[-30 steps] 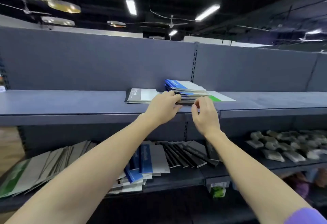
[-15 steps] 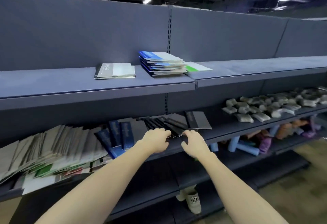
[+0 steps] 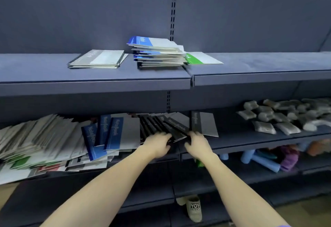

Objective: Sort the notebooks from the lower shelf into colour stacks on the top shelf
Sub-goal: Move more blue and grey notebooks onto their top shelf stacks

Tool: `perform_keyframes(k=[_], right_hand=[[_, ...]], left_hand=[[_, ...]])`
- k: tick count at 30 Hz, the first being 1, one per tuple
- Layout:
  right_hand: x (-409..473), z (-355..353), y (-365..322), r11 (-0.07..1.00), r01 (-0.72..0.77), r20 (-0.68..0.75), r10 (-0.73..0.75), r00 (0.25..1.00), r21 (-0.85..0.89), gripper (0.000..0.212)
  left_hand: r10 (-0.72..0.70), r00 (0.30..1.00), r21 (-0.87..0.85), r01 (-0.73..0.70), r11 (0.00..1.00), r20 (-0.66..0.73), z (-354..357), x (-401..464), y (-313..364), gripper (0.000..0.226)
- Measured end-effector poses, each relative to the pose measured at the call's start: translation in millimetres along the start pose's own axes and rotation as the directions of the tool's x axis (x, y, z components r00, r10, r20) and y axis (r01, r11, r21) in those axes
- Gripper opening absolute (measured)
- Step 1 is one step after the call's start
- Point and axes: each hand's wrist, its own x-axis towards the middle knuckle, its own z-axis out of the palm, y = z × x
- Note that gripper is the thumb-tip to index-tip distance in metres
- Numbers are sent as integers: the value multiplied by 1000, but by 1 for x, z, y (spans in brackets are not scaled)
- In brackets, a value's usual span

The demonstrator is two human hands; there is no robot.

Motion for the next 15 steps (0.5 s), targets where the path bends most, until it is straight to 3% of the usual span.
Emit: perform_keyframes(k=[8,15], right_hand=[[62,1,55,996,6,120,4,993,-90,79],[77,2,77,961,153,152,-120,981,-230,63]], left_hand=[[-93,996,-59,92,994,-5,13,63,33,52],[-168,984,-36,170,985,58,31,95,47,63]])
